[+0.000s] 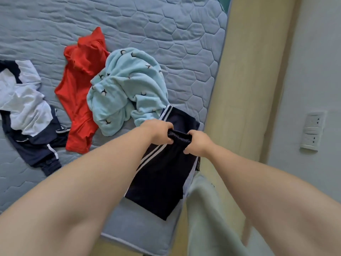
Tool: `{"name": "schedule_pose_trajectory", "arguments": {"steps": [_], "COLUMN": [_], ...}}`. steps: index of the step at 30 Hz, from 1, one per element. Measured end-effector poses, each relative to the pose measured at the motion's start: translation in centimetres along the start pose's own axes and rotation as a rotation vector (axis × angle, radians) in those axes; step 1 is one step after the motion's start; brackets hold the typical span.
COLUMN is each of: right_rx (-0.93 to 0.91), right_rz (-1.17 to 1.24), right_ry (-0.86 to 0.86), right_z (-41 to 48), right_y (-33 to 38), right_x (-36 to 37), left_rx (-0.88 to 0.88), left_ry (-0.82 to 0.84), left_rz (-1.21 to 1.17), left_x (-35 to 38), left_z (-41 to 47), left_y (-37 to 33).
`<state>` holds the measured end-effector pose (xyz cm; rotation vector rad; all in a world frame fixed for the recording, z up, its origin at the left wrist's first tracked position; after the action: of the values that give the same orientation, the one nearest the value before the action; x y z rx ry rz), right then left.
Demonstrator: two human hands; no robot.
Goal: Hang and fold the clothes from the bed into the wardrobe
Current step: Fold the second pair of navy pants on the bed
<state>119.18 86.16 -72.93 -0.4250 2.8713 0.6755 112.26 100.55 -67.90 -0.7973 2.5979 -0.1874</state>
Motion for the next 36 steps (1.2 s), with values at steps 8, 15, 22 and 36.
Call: {"name": "schedule_pose_trajectory", "arguments": {"steps": [8,15,22,36], "right_rx": [-0.097,-0.167,0.008,0.007], "right_rz": [-0.223,-0.324,-0.426,-0.197], "right_ry": [-0.029,-0.076,-0.072,0.134], "right_z": [11.0,12.8,13.5,15.6], "right_y": [-2.8,-3.4,-4.4,-4.8], "right_x": [-3.9,-4.2,-4.9,-4.7], "left_rx": [-0.002,-0.002,-0.078,-0.070], "left_ry": [-0.048,0.013,0.020,0.212], "left_rz": [0.352,0.356,0.308,0.480], "left_x": [-3.8,-3.9,-3.8,-2.7], "left_z": [11.4,14.2,15.9,18.4], "left_y": [1.2,2.2,1.7,0.6]}}
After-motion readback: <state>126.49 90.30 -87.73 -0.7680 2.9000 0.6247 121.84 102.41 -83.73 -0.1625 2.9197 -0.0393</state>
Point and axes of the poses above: each hand's wrist, its own z-axis towards the middle knuckle, its own x-axis out of the palm, y = z × x, the point moved 7 cm from there along z, towards the middle knuckle, and after that the axes turned 11 degrees about y, right-handed, at the moved point
